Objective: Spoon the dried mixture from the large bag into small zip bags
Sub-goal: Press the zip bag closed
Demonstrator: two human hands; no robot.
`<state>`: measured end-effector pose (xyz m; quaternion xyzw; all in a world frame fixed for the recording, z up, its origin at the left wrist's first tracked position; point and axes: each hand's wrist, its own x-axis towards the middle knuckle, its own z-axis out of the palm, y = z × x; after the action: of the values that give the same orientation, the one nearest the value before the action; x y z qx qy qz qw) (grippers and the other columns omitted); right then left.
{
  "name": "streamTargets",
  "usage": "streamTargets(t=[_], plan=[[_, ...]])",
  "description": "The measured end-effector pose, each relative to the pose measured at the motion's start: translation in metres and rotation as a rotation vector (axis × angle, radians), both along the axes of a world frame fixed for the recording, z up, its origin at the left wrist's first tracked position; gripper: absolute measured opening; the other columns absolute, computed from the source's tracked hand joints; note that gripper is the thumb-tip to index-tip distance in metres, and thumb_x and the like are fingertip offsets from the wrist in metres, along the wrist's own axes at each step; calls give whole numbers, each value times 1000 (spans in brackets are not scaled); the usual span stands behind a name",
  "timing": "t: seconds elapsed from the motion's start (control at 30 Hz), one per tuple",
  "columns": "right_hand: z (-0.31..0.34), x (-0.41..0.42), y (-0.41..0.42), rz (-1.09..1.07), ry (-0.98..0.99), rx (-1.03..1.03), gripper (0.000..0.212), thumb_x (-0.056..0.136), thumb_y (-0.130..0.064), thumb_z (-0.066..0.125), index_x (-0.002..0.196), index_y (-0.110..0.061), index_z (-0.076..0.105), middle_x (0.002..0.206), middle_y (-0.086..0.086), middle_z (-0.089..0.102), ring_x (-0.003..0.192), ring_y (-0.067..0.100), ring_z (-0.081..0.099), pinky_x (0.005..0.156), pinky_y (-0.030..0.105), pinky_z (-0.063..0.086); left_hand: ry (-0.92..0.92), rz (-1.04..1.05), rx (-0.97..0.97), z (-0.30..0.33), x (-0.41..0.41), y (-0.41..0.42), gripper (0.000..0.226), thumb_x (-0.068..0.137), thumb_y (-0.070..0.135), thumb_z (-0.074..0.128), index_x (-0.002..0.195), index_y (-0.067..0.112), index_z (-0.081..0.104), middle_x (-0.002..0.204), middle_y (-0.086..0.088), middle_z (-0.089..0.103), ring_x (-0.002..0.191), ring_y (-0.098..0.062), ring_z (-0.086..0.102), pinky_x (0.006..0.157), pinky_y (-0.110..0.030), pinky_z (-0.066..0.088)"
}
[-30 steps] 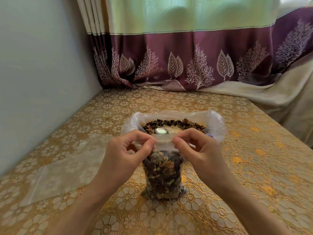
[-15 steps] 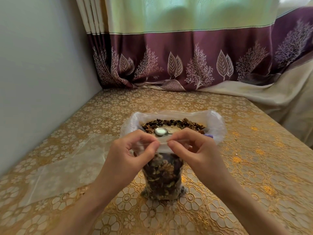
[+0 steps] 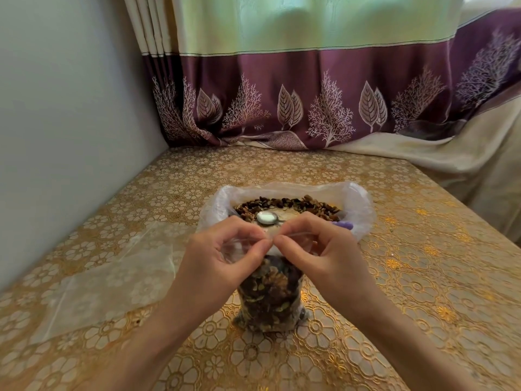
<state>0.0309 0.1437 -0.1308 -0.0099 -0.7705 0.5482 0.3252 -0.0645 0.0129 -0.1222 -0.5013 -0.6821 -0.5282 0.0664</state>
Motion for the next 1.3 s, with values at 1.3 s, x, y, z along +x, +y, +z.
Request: streamTargets(t=[1.3], plan=[[-6, 5, 30, -51, -10, -143, 13, 79, -18, 62, 85, -22, 72, 68, -6, 72, 54, -3, 58, 50, 10, 44, -688, -212, 82, -18, -45, -10, 57, 50, 59, 81, 88, 17, 75, 91, -7, 72, 77, -15, 65, 66, -22, 55]])
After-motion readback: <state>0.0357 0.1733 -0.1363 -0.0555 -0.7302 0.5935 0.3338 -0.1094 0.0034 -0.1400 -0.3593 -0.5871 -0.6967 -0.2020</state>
